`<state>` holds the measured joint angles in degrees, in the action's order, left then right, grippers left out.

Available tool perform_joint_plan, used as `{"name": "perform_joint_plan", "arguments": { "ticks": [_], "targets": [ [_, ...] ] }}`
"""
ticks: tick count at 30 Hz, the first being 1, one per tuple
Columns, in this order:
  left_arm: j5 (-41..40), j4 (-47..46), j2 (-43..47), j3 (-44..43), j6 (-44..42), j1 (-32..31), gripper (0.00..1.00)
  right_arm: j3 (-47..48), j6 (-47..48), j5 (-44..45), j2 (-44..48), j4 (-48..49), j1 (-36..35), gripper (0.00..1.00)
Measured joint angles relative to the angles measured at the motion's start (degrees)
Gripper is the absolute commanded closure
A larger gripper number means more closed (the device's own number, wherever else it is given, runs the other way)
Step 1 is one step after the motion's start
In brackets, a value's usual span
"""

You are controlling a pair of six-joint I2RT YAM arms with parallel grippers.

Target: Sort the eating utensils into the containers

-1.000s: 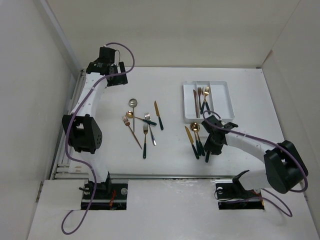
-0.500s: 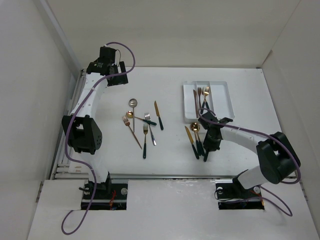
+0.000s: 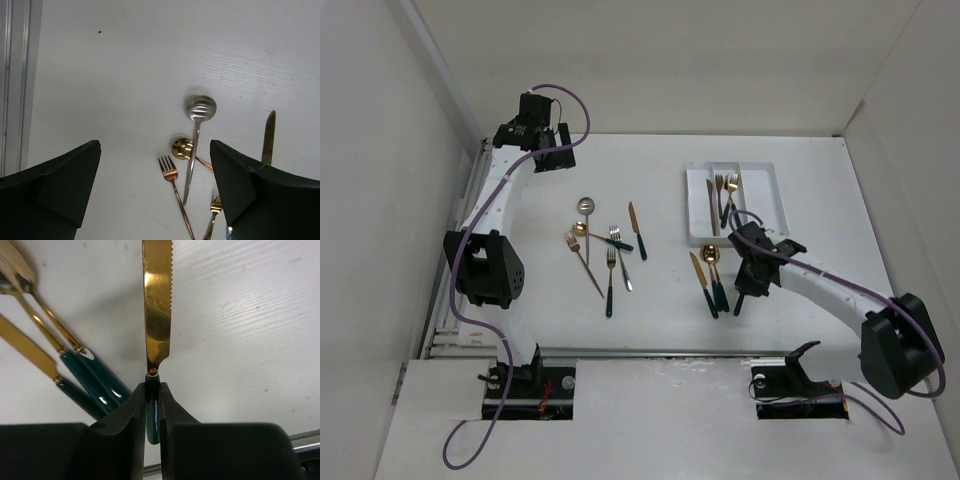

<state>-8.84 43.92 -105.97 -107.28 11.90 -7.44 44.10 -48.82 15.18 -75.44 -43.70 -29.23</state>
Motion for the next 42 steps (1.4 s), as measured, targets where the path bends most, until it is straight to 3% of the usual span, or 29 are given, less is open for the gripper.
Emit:
{"name": "perform_joint_plan", "arguments": {
  "ticks": [7, 12, 18, 23, 31, 34, 36, 40, 42],
  "targets": [
    [-0.1, 0.0, 0.0, 0.0, 0.0, 0.0, 0.11, 3.5, 1.3, 4.4, 5.4, -3.3, 0.0, 1.00],
    [-0.2, 0.0, 0.0, 0.0, 0.0, 0.0, 0.11, 15.2, 11.8, 7.1, 3.0, -1.7, 0.0, 1.00],
    [-0.7, 0.1, 0.0, 0.0, 0.0, 0.0, 0.11, 36.4, 31.2, 5.6, -13.4, 7.6, 1.2, 1.00],
    [-1.7, 0.0, 0.0, 0.0, -0.1, 0.4, 0.10, 52.2, 39.6, 4.6, -31.9, 10.9, 3.5, 1.00],
    [-3.9, -0.5, 1.7, 1.7, -0.6, 2.5, 0.10, 55.1, 40.2, 1.6, -45.3, 10.3, 5.1, 1.00],
    [-4.6, -0.3, 2.4, 2.7, -0.8, 3.1, 0.09, 53.9, 39.1, -0.6, -45.4, 10.2, 5.1, 0.83],
    [-5.0, -0.5, 2.4, 2.8, -0.9, 3.2, 0.09, 53.9, 38.3, -2.0, -45.4, 10.3, 5.1, 0.62],
    [-4.9, -0.5, 2.4, 2.8, -1.1, 3.3, 0.09, 53.8, 36.3, -3.6, -45.2, 10.1, 5.0, 0.45],
    [-4.7, -0.5, 2.4, 2.8, -1.2, 3.3, 0.09, 53.2, 35.7, -3.6, -44.4, 9.6, 5.0, 0.44]
  ]
}}
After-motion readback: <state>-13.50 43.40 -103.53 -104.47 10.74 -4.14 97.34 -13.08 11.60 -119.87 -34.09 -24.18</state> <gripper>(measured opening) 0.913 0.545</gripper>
